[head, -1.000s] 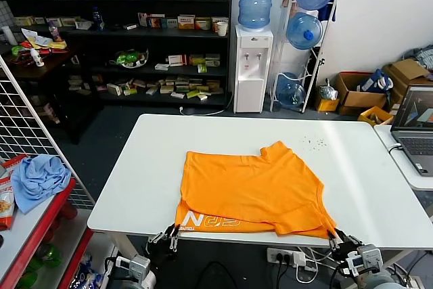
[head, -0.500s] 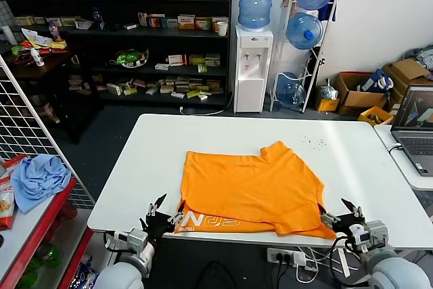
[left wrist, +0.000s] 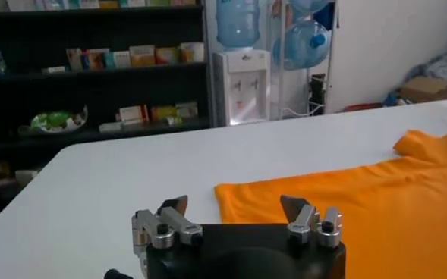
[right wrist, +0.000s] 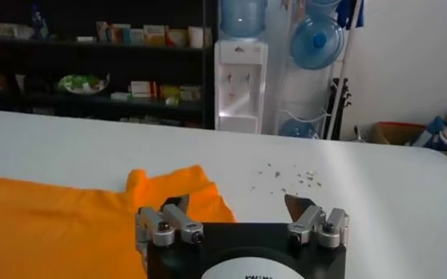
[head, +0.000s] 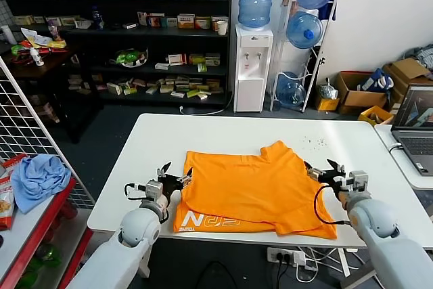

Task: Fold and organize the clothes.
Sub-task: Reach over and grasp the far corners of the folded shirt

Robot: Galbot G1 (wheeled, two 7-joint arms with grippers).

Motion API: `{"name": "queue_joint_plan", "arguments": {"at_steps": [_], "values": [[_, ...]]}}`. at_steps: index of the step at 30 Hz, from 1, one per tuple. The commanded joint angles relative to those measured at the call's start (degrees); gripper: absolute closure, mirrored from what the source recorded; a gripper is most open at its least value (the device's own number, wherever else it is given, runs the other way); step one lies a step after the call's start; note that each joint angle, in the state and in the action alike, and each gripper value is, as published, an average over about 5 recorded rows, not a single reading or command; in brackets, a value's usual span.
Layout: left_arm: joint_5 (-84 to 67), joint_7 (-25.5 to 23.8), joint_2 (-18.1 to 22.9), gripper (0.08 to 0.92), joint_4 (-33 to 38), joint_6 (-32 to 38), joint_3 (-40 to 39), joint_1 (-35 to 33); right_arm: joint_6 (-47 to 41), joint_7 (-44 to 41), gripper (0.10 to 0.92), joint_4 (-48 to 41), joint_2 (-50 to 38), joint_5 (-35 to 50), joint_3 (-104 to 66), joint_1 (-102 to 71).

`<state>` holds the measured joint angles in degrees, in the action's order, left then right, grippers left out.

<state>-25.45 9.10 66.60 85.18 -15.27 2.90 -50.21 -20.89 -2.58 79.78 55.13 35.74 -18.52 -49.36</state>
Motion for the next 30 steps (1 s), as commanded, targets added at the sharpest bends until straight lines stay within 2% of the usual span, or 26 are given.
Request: {"name": "queue_joint_plan", "arguments": {"at_steps": [1,9,18,30], "values": [[-6.39,0.10,4.65,0.177,-20.19,-2.91,-5.24,16.93,-5.07,-5.68,0.203,-23.13,6.14,-2.70,6.44,20.27],[-6.40,-0.39,8.03,0.177,-26.45,-2.45,-5.27,20.14,-3.08,-10.26,0.203,-32.46,10.92,-7.97,5.88,22.94],[-5.18,-0.72,11.04,0.177,-31.05,-1.86,-4.76,22.28,-0.83,-11.77,0.203,-34.19,13.52,-8.14,5.84,22.57],[-4.95,-1.16,11.28,0.177,-31.03,-2.37,-4.60,20.87,0.34,-11.74,0.207,-35.70,15.57,-8.77,6.17,23.81]]}}
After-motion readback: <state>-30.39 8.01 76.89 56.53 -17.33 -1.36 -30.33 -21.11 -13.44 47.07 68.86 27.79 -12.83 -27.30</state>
